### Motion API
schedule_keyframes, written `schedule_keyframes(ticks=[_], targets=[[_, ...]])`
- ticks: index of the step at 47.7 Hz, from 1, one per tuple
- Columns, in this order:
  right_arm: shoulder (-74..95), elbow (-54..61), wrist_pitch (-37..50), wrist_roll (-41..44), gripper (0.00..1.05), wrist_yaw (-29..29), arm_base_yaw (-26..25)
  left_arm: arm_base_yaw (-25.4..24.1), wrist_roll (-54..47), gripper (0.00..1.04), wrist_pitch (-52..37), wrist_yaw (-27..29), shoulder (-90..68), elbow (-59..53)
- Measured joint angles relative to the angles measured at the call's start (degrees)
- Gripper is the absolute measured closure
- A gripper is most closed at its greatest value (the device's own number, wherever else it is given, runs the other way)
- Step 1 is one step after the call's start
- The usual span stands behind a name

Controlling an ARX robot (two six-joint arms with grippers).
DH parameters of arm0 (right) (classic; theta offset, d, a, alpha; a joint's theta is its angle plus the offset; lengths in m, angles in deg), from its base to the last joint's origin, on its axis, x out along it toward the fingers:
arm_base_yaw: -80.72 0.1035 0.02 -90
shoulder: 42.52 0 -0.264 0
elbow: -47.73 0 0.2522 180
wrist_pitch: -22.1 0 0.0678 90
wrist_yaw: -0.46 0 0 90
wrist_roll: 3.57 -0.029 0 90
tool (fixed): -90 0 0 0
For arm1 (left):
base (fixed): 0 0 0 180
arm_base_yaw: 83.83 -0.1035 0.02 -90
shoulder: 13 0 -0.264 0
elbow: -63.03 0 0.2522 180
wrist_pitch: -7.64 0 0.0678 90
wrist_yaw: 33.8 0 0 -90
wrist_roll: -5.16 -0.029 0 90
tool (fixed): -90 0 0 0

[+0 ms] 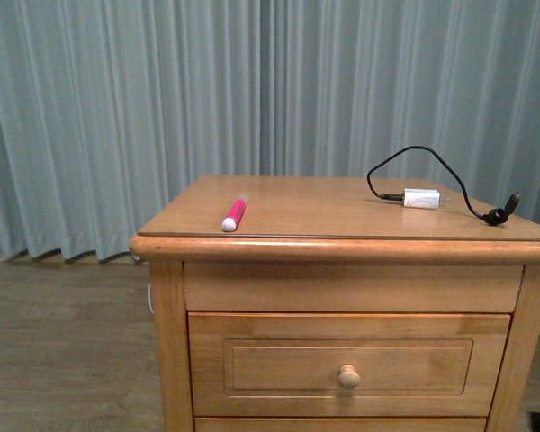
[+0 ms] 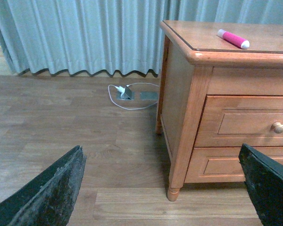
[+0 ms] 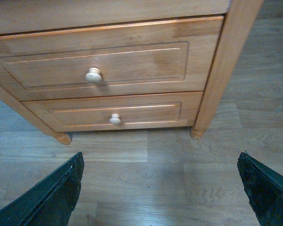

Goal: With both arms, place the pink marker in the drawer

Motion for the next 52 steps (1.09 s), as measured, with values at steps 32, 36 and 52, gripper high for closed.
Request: schedule_keyframes(ticks=[32,36,52], targets=[[51.0,-37.3,8.0,3.5,0.08,9.2,9.8,0.0,0.0,0.06,0.0,0.0,0.0,0.0],[53.0,-39.1,8.1,3.7,0.08,10.0,10.0,0.0,0.0,0.06,0.0,0.0,0.0,0.0],[59.1,-44.7,7.8,2.9,0.08,11.1,8.4,0.0,0.0,0.06,0.0,0.0,0.0,0.0]])
